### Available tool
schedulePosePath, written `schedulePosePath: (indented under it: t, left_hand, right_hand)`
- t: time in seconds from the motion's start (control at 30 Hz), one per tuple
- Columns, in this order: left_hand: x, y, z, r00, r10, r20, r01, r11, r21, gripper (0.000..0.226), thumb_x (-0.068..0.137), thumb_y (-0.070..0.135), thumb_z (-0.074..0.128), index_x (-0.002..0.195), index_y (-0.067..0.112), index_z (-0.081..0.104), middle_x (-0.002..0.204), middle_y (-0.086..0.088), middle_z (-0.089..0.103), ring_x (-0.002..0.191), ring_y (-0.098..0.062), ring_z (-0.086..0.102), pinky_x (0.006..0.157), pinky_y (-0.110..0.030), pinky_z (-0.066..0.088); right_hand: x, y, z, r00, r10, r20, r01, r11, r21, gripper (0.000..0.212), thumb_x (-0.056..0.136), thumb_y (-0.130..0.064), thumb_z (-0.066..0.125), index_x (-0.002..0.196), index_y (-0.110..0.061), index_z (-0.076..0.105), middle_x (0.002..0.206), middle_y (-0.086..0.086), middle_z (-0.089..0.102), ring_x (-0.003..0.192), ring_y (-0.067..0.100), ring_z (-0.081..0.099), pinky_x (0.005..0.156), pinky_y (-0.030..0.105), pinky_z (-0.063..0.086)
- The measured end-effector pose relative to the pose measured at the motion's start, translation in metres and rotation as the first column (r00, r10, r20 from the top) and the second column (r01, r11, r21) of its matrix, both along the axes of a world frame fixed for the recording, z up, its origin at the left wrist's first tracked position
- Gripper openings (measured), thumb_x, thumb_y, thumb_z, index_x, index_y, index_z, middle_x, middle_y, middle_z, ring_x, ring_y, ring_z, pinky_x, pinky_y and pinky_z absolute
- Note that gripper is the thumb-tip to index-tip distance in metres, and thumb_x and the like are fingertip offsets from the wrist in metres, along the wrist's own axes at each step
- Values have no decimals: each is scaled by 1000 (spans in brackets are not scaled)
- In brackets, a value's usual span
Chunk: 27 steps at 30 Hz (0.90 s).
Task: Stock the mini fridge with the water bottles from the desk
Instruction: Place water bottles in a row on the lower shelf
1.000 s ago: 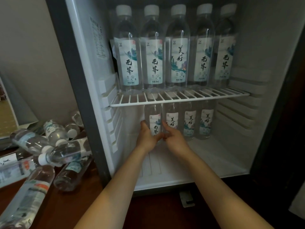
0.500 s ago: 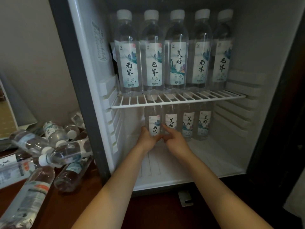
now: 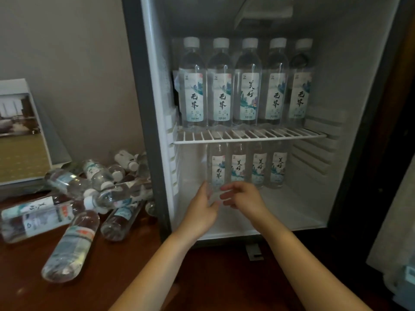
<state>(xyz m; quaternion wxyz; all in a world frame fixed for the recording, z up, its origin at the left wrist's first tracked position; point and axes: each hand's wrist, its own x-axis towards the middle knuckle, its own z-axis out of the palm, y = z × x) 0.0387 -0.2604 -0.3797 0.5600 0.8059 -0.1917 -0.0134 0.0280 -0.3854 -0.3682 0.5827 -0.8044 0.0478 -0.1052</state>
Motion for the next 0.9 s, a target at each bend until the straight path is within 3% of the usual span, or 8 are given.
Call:
schedulePosePath:
  t: [0.13,0.23,0.33,0.43,0.53,0.67,0.8,0.9]
  left_hand:
    - [-39,63,-2,997,-72,31,71,997,28,31,93,14,54,121,28,52,106,8,66,99,1,60,93,-21,45]
    - [-54,110,-4,999,2,47,-2,1000,3,21,92,9,54,100,25,64,92,3,70,85,-1,66,79,-14,49]
    - [-47,156,-18,965,232,122,-237,971,23,21,90,6,56,93,25,65,87,7,69,83,-10,66,73,-12,47]
    - [-35,199,-34,796,502,339,-570,809,140,17,86,4,59,95,16,68,93,3,65,95,-19,61,80,-19,42]
    - [-25,226,-46,721,607,334,-692,648,317,41,83,14,64,122,8,57,122,-17,55,114,-35,51,96,-37,38]
    - [-29,232,-54,730,656,192,-660,604,447,68,83,35,61,143,22,32,130,-14,45,117,-36,49,93,-39,41]
    - [-46,241,-51,690,702,174,-700,587,407,64,81,39,62,139,28,39,125,-7,54,114,-28,53,87,-33,42]
    - [-65,247,-50,694,710,119,-681,594,429,49,74,46,66,118,27,55,109,0,66,101,-23,62,73,-27,42]
  right_hand:
    - [-26,24,0,959,249,-134,-255,966,-33,30,90,3,42,88,-19,63,86,4,70,72,12,67,79,27,53]
    - [-39,50,-2,887,403,-224,-421,907,-35,28,92,-1,43,92,-20,64,88,2,70,76,13,68,79,26,54]
    - [-43,84,-9,820,500,-279,-533,844,-54,26,95,-6,41,98,-20,62,87,-1,68,77,14,65,76,24,52]
    - [-42,118,-19,772,556,-308,-600,798,-63,25,97,-8,41,105,-18,62,90,-1,66,77,12,63,73,21,50]
    - [-36,152,-30,768,570,-291,-604,797,-32,25,96,-8,43,112,-14,62,94,1,64,79,11,60,72,21,48]
    - [-28,200,-45,836,487,-254,-482,872,84,29,94,-8,47,122,-12,55,100,4,60,74,8,54,64,15,44]
    - [-17,235,-61,868,449,-211,-400,885,237,36,96,-16,48,132,-13,45,108,7,57,87,14,55,70,17,46]
    - [-12,242,-66,879,443,-174,-372,868,330,37,95,-22,52,131,-16,45,103,1,60,94,13,57,81,20,46]
